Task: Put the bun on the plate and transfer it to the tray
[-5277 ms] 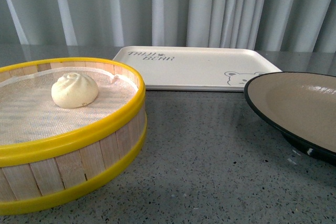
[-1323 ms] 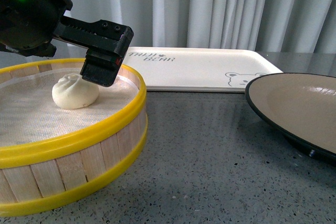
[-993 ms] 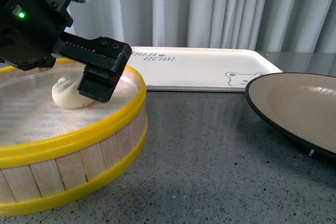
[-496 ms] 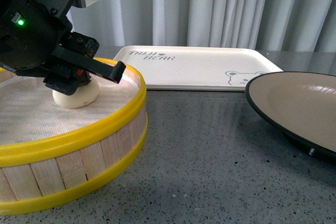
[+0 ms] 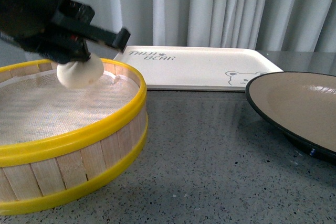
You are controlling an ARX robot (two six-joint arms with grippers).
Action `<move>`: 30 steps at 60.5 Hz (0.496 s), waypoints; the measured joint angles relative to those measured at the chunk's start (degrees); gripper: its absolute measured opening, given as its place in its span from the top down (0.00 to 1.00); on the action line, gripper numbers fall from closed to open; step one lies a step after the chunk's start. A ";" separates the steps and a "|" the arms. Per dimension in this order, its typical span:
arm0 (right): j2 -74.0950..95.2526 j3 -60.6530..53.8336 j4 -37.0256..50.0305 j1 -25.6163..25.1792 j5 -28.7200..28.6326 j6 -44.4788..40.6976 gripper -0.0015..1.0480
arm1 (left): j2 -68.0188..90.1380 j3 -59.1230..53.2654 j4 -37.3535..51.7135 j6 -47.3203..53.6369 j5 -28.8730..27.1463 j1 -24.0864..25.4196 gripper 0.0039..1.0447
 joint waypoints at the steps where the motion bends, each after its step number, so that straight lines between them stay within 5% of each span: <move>1: 0.00 0.00 0.00 0.00 0.00 0.00 0.08 | 0.00 0.85 -0.28 0.20 -0.09 -0.22 0.97; 30: 0.00 0.00 0.00 0.00 0.00 0.00 0.08 | 12.59 25.62 -4.59 0.48 1.25 -14.05 0.97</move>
